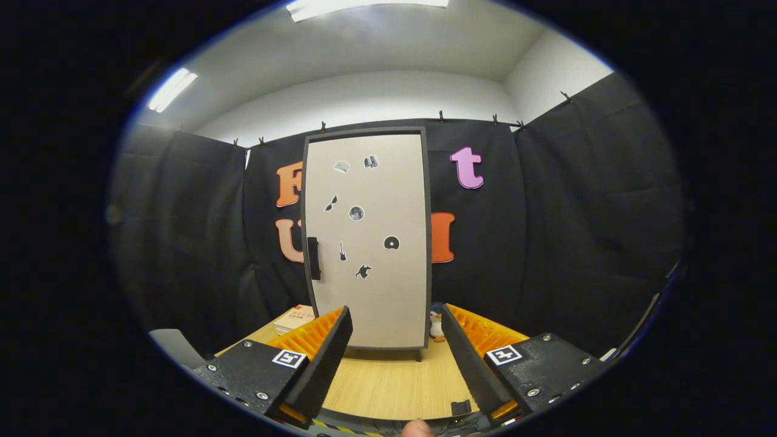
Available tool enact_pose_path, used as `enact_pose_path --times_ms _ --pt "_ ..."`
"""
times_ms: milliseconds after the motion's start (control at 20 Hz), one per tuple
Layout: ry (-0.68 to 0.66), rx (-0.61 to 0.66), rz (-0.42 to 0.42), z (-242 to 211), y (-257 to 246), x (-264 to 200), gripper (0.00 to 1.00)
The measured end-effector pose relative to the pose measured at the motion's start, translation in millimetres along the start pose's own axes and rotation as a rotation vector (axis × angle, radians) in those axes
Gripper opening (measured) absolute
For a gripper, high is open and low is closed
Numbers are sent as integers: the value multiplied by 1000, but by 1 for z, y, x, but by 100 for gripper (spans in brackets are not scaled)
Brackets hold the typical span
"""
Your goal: Open the shoe cabinet door, grab the shoes and put them into the shoe cabinet, then close the shoe cabinet door.
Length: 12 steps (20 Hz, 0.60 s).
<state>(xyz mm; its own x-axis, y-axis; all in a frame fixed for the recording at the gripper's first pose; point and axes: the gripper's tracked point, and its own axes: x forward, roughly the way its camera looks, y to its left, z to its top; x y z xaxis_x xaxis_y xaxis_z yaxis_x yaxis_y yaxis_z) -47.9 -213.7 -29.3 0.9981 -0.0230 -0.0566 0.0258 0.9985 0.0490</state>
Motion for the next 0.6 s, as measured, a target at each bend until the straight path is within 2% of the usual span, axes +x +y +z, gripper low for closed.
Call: enact_pose_path --times_ms 600 --pt "17 14 3 -9 -4 9 92"
